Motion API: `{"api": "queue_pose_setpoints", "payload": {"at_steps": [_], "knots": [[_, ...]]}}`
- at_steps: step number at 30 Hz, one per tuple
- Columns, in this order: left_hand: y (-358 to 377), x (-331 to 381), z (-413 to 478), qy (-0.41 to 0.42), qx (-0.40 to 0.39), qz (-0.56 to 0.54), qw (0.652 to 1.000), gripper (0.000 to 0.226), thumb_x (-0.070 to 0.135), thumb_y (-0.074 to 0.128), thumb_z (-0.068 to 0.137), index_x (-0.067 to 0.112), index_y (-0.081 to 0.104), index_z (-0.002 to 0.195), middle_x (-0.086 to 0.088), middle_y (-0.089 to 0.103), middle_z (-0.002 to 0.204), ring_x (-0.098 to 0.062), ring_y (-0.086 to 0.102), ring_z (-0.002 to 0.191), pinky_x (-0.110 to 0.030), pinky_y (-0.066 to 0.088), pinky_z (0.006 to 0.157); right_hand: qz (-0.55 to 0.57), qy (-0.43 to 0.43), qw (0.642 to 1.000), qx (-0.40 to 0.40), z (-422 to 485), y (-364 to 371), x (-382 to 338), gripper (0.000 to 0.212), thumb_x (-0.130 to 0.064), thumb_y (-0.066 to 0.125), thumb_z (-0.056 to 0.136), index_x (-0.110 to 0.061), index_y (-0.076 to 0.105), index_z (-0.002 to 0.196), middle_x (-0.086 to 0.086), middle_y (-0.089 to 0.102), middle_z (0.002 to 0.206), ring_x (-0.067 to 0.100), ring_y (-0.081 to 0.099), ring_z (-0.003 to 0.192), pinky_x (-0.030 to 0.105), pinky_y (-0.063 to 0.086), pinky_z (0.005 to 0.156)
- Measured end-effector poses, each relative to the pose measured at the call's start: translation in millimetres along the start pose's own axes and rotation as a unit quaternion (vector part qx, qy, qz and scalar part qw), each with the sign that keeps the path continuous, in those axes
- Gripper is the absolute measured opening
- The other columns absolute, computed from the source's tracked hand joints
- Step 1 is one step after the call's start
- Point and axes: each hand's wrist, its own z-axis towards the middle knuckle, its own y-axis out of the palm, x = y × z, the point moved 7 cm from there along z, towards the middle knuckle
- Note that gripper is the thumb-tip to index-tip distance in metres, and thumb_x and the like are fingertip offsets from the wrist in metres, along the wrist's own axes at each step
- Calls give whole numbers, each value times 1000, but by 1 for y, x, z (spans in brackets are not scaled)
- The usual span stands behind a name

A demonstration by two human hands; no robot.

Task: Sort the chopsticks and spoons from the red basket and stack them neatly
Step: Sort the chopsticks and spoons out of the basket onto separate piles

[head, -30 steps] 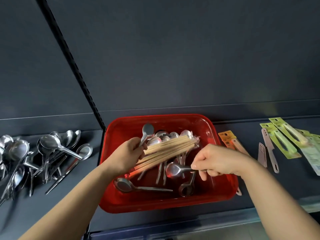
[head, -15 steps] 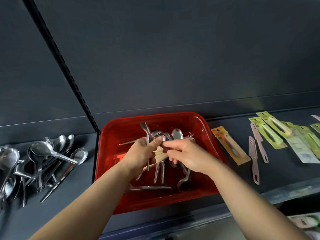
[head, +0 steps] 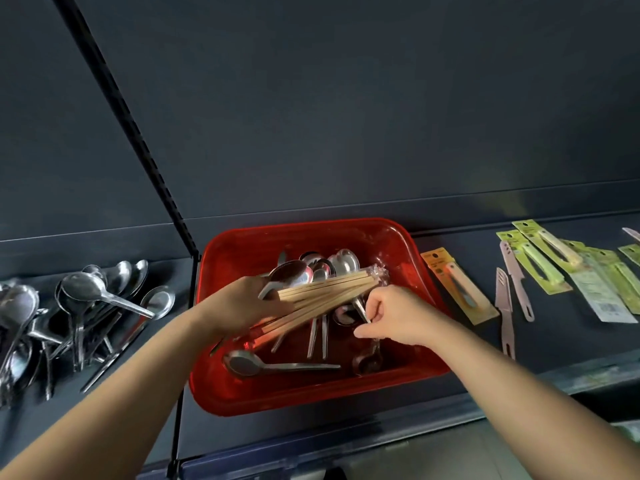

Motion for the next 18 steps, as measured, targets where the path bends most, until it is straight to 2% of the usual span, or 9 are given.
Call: {"api": "queue_pose_setpoints", "payload": {"at_steps": [2, 4, 6, 8, 10, 12, 15, 18], "knots": [[6, -1, 0, 11, -5, 84, 996, 29, 36, 82, 70, 18, 62, 82, 3, 64, 75, -12, 57, 64, -27, 47, 60, -17, 6, 1000, 5, 4, 6, -1, 27, -30, 81, 74, -21, 59, 87, -4, 66, 80, 12, 65, 68, 25, 50, 56], [15, -3, 1, -1, -23, 119, 993, 33, 36, 86, 61, 22, 63, 80, 5, 66, 79, -12, 61, 74, -28, 48, 65, 14, 20, 1000, 2, 8, 9, 0, 28, -19, 79, 77, -19, 58, 96, 0, 67, 82, 17, 69, 70, 31, 55, 60], [20, -4, 1, -9, -34, 145, 989, 34, 33, 88, 58, 22, 63, 79, 6, 66, 78, -12, 62, 75, -26, 47, 65, 54, 22, 998, -23, 10, 9, 3, 27, -12, 72, 82, -20, 55, 101, 2, 65, 81, 15, 67, 64, 28, 52, 54], [24, -4, 1, -15, -39, 155, 987, 38, 29, 88, 58, 20, 62, 83, 6, 65, 81, -11, 62, 75, -23, 46, 62, 81, 16, 995, -56, 7, 6, 4, 22, -10, 62, 87, -21, 54, 104, 0, 61, 80, 10, 56, 57, 24, 42, 51], [28, -4, 0, -10, -43, 153, 987, 39, 26, 89, 58, 20, 60, 84, 7, 64, 79, -6, 60, 69, -17, 42, 55, 108, 13, 992, -70, 2, 0, 5, 17, -11, 54, 89, -21, 54, 102, -1, 58, 77, 13, 48, 60, 29, 38, 57], [36, -4, 0, -2, -51, 161, 986, 38, 24, 89, 58, 21, 58, 81, 8, 62, 76, -4, 58, 64, -14, 41, 51, 136, 12, 988, -78, -5, -6, 6, 15, -9, 49, 89, -18, 55, 99, 0, 53, 70, 14, 45, 59, 32, 36, 56], [45, -2, 1, 22, -44, 204, 978, 45, 29, 88, 56, 19, 62, 91, 4, 65, 88, -12, 61, 78, -26, 49, 65, 176, 18, 980, -88, -17, -15, 4, 19, 0, 43, 88, -9, 55, 100, 1, 50, 66, 9, 44, 48, 25, 34, 45], [52, -2, 2, 30, -53, 214, 975, 52, 27, 88, 58, 15, 64, 102, 1, 67, 97, -17, 62, 88, -31, 52, 76, 174, 31, 982, -71, -24, -24, 7, 24, 3, 41, 88, -10, 57, 101, 4, 64, 77, 9, 53, 50, 22, 39, 44]]}}
